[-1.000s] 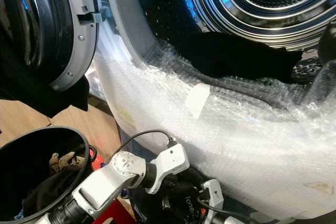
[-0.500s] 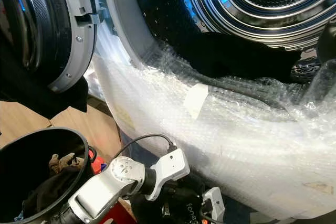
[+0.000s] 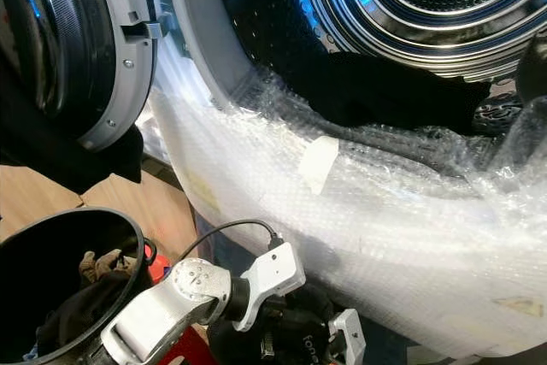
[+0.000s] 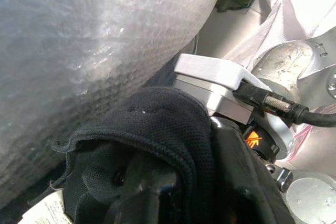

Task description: Clothes washing

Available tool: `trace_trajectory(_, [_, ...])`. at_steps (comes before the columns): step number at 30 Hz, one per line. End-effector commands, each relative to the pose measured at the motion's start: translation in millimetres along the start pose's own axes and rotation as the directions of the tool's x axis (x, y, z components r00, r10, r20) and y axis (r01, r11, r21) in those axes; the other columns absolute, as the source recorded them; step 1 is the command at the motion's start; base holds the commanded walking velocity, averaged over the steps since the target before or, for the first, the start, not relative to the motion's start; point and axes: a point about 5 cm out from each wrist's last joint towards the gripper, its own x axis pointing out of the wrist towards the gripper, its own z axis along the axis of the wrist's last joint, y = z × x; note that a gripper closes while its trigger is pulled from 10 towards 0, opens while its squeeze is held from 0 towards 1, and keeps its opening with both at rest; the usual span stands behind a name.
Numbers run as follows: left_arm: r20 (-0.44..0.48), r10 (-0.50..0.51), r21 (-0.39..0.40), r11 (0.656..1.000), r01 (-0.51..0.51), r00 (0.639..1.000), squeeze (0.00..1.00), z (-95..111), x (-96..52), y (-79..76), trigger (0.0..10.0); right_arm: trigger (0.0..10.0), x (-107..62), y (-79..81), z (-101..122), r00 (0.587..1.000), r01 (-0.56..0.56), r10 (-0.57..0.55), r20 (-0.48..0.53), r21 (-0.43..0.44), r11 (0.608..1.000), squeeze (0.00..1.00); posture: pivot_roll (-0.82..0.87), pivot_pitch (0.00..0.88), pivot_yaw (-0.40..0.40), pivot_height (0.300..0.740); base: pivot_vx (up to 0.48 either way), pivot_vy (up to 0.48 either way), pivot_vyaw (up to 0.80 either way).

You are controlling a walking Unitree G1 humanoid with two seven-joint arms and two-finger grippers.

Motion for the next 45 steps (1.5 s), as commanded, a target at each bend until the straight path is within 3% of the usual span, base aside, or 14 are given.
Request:
trace_trajectory(1, [0.119,0.017,0.063,0.998,-0.024,0.993,0.00,26.3,-10.0,-1.3,10.0,0.0,3.4,7.1,-17.0,0.997,-0.032,0.034,-0.076,0.038,0.999,0.00,-0.07,0.046,0.021,0.740,0.000,0.000,0.00])
trace_trajectory(17, [0.054,0.066,0.035,0.997,-0.068,0.996,0.00,10.2,-26.6,0.0,10.0,0.0,8.3,12.2,-21.3,0.995,-0.049,0.052,-0.083,0.044,0.998,0.00,-0.07,0.038,0.038,0.740,0.000,0.000,0.00])
trace_trajectory(19, [0.062,0.065,0.029,0.997,-0.067,0.996,0.97,10.2,-27.4,-0.6,10.0,0.0,7.6,12.2,-21.6,0.995,-0.051,0.054,-0.083,0.044,0.998,0.00,-0.06,0.032,0.038,0.740,0.000,0.000,0.00])
trace_trajectory(21, [0.072,0.098,0.007,0.995,-0.099,0.993,1.00,11.2,-28.5,2.4,10.0,0.0,7.6,11.7,-21.9,0.994,-0.050,0.053,-0.092,0.039,0.998,0.00,-0.07,0.031,0.037,0.740,0.000,0.000,0.00])
trace_trajectory(26, [0.048,0.096,0.052,0.994,-0.098,0.994,1.00,14.0,-34.4,5.5,10.0,0.0,7.9,10.7,-21.6,0.994,-0.042,0.045,-0.096,0.031,0.999,0.00,-0.07,0.028,0.038,0.740,0.000,0.000,0.00])
trace_trajectory(32, [-0.042,0.169,0.083,0.983,-0.165,0.985,1.00,8.2,-55.0,14.5,10.0,0.0,5.0,10.8,-24.7,0.992,-0.045,0.048,-0.114,0.029,0.999,0.00,-0.05,0.023,0.033,0.740,0.000,0.000,0.00])
trace_trajectory(35, [-0.072,0.299,0.087,0.952,-0.292,0.952,1.00,7.4,-71.7,28.8,10.0,0.0,4.5,9.9,-25.1,0.990,-0.049,0.052,-0.128,0.023,0.999,0.00,-0.04,0.020,0.036,0.740,0.000,0.000,0.00])
trace_trajectory(36, [-0.072,0.299,0.087,0.952,-0.292,0.952,1.00,7.4,-71.7,28.8,10.0,0.0,4.5,9.9,-25.1,0.990,-0.049,0.052,-0.128,0.023,0.999,0.00,-0.04,0.020,0.036,0.740,0.000,0.000,0.00])
trace_trajectory(39, [-0.082,0.399,0.078,0.916,-0.393,0.913,1.00,8.7,-90.5,38.5,10.0,0.0,2.4,8.1,-24.7,0.991,-0.045,0.047,-0.124,0.022,0.999,0.00,-0.02,0.018,0.032,0.740,0.000,0.000,0.00])
trace_trajectory(44, [-0.094,0.495,0.062,0.869,-0.491,0.864,1.00,4.8,-105.9,47.2,10.0,0.0,1.2,10.0,-30.3,0.984,-0.058,0.059,-0.168,0.010,0.998,0.00,-0.03,0.021,0.036,0.740,0.000,0.000,0.00])
trace_trajectory(45, [-0.097,0.486,0.030,0.874,-0.485,0.869,1.00,2.4,-109.1,45.3,10.0,0.0,0.0,10.2,-30.4,0.985,-0.058,0.058,-0.165,0.010,0.998,0.00,-0.02,0.021,0.032,0.740,0.000,0.000,0.00])
